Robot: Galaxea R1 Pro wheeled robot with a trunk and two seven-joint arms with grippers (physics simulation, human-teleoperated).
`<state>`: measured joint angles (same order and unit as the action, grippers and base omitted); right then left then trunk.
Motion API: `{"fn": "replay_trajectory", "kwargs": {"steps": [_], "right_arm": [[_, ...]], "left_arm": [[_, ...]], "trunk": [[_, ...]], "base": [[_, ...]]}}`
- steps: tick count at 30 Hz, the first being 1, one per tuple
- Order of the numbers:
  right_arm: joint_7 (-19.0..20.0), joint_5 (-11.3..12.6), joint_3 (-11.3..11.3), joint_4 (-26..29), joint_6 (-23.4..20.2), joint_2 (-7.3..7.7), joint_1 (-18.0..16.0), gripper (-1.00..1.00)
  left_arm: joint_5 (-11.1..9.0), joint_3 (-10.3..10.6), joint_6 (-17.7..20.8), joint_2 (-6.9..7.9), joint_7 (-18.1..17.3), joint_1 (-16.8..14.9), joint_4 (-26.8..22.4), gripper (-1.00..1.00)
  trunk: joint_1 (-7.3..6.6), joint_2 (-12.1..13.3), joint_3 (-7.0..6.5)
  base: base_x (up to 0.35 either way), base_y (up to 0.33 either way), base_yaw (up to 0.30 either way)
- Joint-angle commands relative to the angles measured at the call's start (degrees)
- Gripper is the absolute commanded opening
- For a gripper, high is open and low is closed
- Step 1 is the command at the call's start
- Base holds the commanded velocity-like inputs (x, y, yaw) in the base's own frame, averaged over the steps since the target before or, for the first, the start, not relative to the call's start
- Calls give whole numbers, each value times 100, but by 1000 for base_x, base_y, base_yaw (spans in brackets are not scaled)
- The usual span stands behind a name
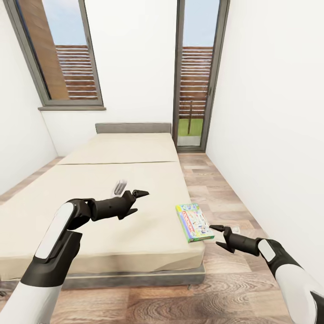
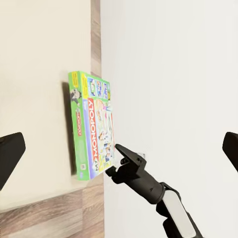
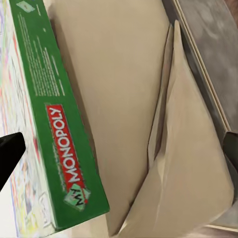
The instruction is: Put all the toys in the child's room - the three board games (two on the bed and one on the table), the two jigsaw puzzles on the table, and the tennis ball on the table - inside the toy box on the table in the child's room.
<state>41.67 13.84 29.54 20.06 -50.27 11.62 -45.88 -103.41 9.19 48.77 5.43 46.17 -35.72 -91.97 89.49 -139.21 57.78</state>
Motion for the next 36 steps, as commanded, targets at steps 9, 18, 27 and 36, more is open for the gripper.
{"fn": "replay_trajectory", "kwargs": {"steps": [9,18,27,36], "right_arm": [[24,-21,27,-18,-42,-17,8,100],[27,-26,22,-6,-32,-53,9,100],[37,-30,-20,38,-19,-162,9,-100],[700,-39,-223,51,35,-170,17,-100]], "left_arm": [[-57,4,-8,2,59,-13,-5,100],[-57,4,-6,2,65,-14,-1,100],[-57,4,0,2,67,-14,1,100],[-44,16,-24,18,54,30,17,100]], "trunk": [[-1,-2,-9],[-1,-2,-10],[-1,-2,-10],[-1,-2,-10]], "base": [[0,0,115],[0,0,7],[0,0,0],[0,0,0]]}}
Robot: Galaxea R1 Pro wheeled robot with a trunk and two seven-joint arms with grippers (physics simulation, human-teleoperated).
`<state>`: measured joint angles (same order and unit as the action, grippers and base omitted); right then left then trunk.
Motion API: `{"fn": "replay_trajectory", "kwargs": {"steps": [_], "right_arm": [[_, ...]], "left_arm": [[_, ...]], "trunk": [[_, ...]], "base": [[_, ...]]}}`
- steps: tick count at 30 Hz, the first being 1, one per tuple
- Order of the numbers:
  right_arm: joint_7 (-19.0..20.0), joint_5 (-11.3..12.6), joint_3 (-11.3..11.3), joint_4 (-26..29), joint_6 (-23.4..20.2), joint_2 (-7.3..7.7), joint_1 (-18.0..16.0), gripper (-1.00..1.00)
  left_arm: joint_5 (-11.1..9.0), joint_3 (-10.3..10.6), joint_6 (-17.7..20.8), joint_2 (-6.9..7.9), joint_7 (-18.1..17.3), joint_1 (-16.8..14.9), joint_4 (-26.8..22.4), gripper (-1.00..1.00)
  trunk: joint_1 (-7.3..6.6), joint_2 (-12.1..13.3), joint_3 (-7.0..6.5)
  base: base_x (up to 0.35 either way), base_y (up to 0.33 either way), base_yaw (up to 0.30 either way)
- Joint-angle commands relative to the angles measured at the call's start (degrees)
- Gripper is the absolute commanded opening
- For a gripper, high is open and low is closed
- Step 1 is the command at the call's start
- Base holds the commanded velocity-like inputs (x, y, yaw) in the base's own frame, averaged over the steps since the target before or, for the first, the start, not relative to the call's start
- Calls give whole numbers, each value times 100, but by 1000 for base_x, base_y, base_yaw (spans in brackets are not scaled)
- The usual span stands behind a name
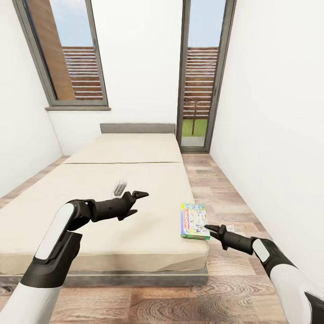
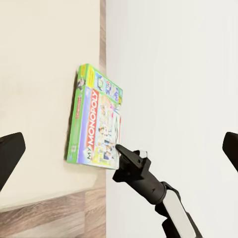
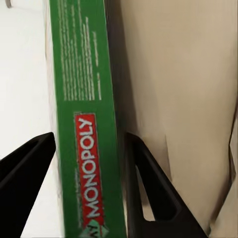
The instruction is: Put all the toys in the child's room - the three board games (two on the bed and one on the table), the two jigsaw puzzles on the table, and the tennis ball on the table - inside the toy box on the table in the child's room.
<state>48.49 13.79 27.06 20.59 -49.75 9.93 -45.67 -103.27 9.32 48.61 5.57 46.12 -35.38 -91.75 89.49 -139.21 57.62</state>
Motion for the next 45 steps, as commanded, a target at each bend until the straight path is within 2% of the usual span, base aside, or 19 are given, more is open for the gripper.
{"fn": "replay_trajectory", "kwargs": {"steps": [1,4,8,11,17,23,27,32,39,42,45], "right_arm": [[62,-34,-23,1,-14,-1,-4,-100],[125,-34,-90,111,-10,-2,0,-100],[253,-32,-141,295,-8,-7,10,-100],[328,-29,-317,351,-8,-8,13,-100],[436,-26,-479,550,-15,-9,14,-100],[567,-30,-508,592,-13,-9,14,-100],[572,-33,-592,631,-9,-9,14,-100],[578,-29,-915,821,-13,-11,14,-100],[605,-25,-996,1192,-17,-7,19,-100],[614,-25,-1133,1718,-22,17,41,-100],[635,-25,-1235,2066,-27,28,97,-100]], "left_arm": [[-56,5,-12,7,51,8,-3,100],[-38,8,-18,21,41,54,10,100],[195,3,-19,23,30,129,29,100],[308,1,-13,27,25,161,33,100],[355,-57,-10,78,20,371,34,100],[367,-74,-11,115,25,431,24,100],[368,-84,-14,305,22,550,8,100],[369,-129,-19,486,20,669,1,100],[364,-318,-19,639,-36,925,-25,100],[367,-530,-19,727,-451,1329,-33,100],[368,-582,-19,768,-735,1480,-35,100]], "trunk": [[-1,-2,6],[-1,-2,6],[-1,-2,6],[-1,-2,6],[-1,-2,6],[-133,238,-102],[-221,399,-174],[-331,599,-264],[-484,880,-389],[-550,1000,-443],[-616,1121,-497]], "base": [[0,0,0],[0,0,0],[0,0,0],[0,0,0],[0,0,0],[0,0,0],[0,0,0],[0,0,0],[0,0,0],[0,0,0],[0,0,0]]}}
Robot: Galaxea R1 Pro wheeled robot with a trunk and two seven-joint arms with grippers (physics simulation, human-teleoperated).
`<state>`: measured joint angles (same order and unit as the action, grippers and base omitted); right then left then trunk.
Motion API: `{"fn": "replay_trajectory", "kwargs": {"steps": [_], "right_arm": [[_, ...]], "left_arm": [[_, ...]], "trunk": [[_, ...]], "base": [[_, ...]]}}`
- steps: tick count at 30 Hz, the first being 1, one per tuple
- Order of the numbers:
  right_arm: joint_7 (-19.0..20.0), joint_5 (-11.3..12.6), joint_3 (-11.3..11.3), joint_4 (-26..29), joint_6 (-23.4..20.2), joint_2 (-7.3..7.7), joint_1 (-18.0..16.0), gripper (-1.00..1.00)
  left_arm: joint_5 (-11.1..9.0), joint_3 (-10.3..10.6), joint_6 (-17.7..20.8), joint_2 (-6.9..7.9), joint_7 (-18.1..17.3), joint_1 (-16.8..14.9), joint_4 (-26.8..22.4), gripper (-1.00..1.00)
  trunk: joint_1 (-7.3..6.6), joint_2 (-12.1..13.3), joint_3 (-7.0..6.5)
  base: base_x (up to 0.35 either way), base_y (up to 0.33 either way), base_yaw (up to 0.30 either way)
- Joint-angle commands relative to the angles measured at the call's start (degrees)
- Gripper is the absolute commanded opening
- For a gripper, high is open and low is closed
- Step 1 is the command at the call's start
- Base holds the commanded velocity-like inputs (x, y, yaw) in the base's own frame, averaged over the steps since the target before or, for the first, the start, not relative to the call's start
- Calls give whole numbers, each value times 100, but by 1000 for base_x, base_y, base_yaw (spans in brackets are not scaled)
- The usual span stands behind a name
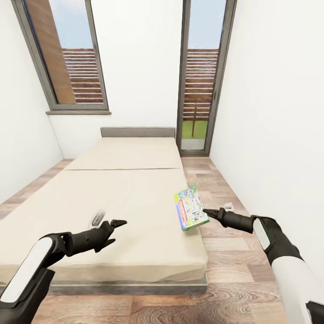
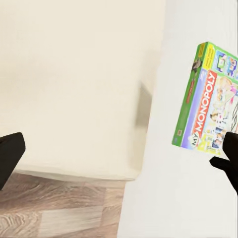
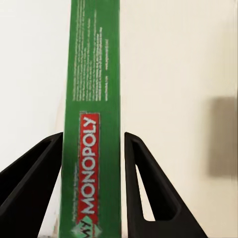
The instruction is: Put all the toys in the child's room - the three board games (two on the bed and one on the table), the two jigsaw puzzles on the table, and the tennis ball on the table - inside the toy box on the table in the child's room.
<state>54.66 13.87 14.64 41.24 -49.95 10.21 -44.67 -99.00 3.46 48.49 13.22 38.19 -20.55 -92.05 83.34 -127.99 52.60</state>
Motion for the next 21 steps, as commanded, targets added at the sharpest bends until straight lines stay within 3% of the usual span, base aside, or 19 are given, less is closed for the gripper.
{"fn": "replay_trajectory", "kwargs": {"steps": [1,4,8,9,10,11,12,14,21], "right_arm": [[47,-34,-19,245,-30,2,58,-100],[99,-34,-57,1237,-139,14,416,-100],[113,-39,-62,3014,-960,51,1009,-100],[114,-38,-54,3239,-1005,62,1085,-100],[116,-4,-34,4084,-1005,125,1429,-100],[116,-2,-39,4268,-1005,130,1487,-100],[116,13,-40,5012,-1005,133,1603,-100],[115,39,-33,5057,-1005,154,1601,-100],[115,29,-63,5060,-1005,129,1596,-100]], "left_arm": [[-59,-4,-7,14,-36,47,-6,100],[-58,3,-7,26,-231,165,-6,100],[-58,-3,-7,23,-773,409,-7,100],[-58,-3,-7,20,-837,427,-7,100],[-58,7,-5,-6,-1037,495,-6,100],[-58,9,-2,-12,-1067,509,-8,100],[232,1083,-395,-57,-1083,725,-6,100],[524,1395,-748,-30,-1113,753,-6,100],[540,1386,-774,10,-1101,764,-6,100]], "trunk": [[-23,39,-13],[-89,160,-67],[-177,320,-138],[-199,360,-156],[-221,400,-174],[-243,440,-192],[-265,480,-207],[-309,561,-231],[-463,841,-309]], "base": [[0,0,0],[0,0,0],[0,0,0],[0,0,0],[0,0,0],[0,0,0],[0,0,244],[0,0,217],[0,0,196]]}}
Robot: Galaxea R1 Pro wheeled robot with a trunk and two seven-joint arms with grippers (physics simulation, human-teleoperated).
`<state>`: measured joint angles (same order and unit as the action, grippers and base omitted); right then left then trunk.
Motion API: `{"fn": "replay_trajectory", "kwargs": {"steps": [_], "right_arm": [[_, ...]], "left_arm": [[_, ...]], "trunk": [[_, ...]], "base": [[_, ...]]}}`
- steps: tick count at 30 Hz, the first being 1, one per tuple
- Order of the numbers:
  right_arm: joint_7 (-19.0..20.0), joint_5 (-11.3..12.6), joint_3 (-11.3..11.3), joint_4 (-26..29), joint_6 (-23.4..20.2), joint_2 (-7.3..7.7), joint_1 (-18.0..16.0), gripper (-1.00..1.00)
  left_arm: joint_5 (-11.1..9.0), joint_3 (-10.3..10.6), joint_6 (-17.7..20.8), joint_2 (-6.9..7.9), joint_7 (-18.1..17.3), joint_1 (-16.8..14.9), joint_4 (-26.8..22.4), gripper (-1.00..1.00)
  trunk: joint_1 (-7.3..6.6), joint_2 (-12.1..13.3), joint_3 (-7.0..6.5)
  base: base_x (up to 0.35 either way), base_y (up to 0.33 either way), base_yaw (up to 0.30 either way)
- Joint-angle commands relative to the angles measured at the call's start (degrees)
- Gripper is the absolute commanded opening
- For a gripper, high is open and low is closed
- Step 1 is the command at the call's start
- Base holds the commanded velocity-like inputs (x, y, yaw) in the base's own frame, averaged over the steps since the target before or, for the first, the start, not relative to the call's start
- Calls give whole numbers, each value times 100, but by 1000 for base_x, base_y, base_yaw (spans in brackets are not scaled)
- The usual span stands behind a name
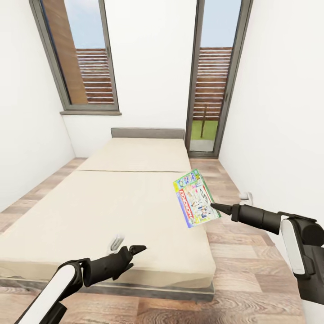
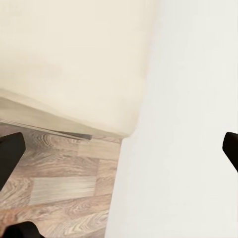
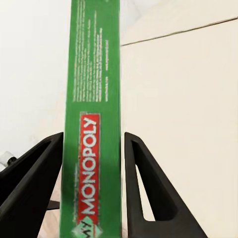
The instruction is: Put all the toys in the child's room - the three board games (two on the bed and one on the table), the two jigsaw puzzles on the table, and the tennis ball on the table - inside the toy box on the table in the child's room.
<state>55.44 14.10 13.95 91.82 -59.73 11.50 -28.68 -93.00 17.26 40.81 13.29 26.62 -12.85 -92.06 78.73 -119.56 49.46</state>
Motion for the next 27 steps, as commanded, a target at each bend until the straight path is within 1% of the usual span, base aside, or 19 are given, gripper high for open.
{"fn": "replay_trajectory", "kwargs": {"steps": [1,10,12,13,14,15,16,18,19,20,21,22,23,27], "right_arm": [[37,6,5,1,-27,4,-8,-100],[37,9,10,-18,-27,7,-80,-100],[37,7,1,-29,-27,-15,-87,-100],[37,-3,-30,-36,-27,-26,-90,-100],[37,-6,-69,-39,-27,-31,-91,-100],[21,-15,-276,-53,-27,-41,-99,-100],[-10,-34,-559,-365,-27,-54,-301,-100],[-23,-49,-833,-708,-27,-94,-480,-100],[-56,-55,-1020,-846,-27,-161,-531,-100],[-175,-61,-1193,-981,-27,-304,-578,-100],[-283,-66,-1263,-1032,-27,-418,-597,-100],[-371,-65,-1306,-1061,-27,-515,-609,-100],[-440,-34,-1338,-1057,-27,-576,-620,-100],[-466,15,-1341,-934,-27,-592,-622,-100]], "left_arm": [[-57,6,-7,4,57,-2,-5,100],[0,7,-27,10,72,82,1,100],[68,-5,-97,13,72,164,2,100],[159,-20,-181,14,67,222,1,100],[208,-25,-232,14,61,246,0,100],[309,-36,-354,15,37,301,-2,100],[391,-43,-460,15,37,391,-3,100],[417,-51,-494,10,45,421,0,100],[426,-52,-504,12,47,428,6,100],[438,-54,-513,11,48,435,25,100],[442,-51,-516,9,50,437,34,100],[489,-53,-516,12,52,439,40,100],[616,-59,-515,15,53,440,56,100],[814,-56,-519,12,54,441,65,100]], "trunk": [[-24,39,-6],[-221,400,-106],[-265,480,-129],[-287,520,-140],[-309,560,-151],[-331,600,-162],[-353,641,-173],[-397,721,-196],[-419,761,-207],[-441,801,-218],[-463,841,-229],[-485,881,-240],[-507,921,-251],[-595,1082,-296]], "base": [[0,0,196],[0,0,196],[0,0,200],[0,0,205],[0,0,206],[0,0,209],[0,0,211],[0,0,211],[0,0,212],[0,0,212],[0,0,212],[0,0,212],[0,0,212],[0,0,212]]}}
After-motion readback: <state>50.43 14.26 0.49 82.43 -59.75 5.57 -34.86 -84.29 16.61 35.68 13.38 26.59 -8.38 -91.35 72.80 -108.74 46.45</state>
